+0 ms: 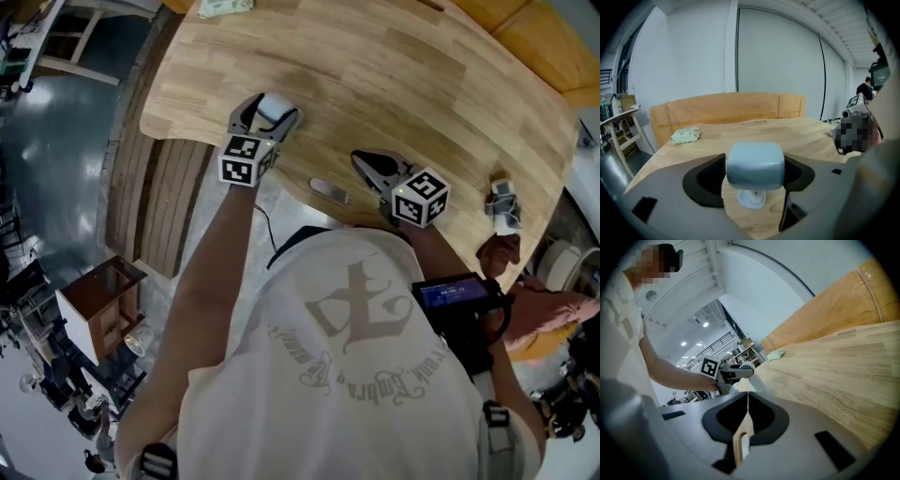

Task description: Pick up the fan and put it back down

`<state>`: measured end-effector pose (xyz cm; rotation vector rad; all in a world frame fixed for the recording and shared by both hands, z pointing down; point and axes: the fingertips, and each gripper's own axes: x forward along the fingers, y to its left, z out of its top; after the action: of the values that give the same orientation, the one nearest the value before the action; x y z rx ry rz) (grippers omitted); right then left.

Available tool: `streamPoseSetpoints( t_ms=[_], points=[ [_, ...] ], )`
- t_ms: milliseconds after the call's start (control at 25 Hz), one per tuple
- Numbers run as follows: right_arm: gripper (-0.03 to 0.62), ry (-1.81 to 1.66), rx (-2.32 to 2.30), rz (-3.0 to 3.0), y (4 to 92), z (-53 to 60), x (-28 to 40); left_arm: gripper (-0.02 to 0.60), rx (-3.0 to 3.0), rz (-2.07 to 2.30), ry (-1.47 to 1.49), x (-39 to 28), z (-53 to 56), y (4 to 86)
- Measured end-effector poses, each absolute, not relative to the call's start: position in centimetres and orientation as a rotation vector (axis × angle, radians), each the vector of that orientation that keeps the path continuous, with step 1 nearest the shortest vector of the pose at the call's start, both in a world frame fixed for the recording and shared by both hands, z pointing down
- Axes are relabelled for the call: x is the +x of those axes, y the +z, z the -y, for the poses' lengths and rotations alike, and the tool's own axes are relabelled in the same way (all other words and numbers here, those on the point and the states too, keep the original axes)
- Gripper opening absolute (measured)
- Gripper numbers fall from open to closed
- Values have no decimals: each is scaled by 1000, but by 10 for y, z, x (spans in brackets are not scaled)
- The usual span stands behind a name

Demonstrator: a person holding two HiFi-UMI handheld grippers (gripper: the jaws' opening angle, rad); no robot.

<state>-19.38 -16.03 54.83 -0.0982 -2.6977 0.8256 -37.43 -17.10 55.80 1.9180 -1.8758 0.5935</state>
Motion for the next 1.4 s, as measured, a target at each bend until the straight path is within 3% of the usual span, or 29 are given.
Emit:
streamPoseSetpoints(
  t_ms=[360, 920, 960, 1280, 1400],
  points=[
    [15, 834, -149, 2720, 545, 159, -189, 353, 1848, 1922, 538, -374, 155, 547],
    [15, 768, -213, 2779, 512, 128, -202, 348, 1804, 2091, 301, -377, 75, 482],
    [15, 756, -225, 2782, 506, 119, -203, 336, 1807, 2084, 284, -374, 62, 479],
    [15, 663, -324, 2761, 520, 87, -192, 60, 1771, 2013, 154, -330, 4, 526],
    [15, 630, -357, 2754, 518, 71, -189, 21, 1769, 2002, 127, -312, -20, 529]
  ],
)
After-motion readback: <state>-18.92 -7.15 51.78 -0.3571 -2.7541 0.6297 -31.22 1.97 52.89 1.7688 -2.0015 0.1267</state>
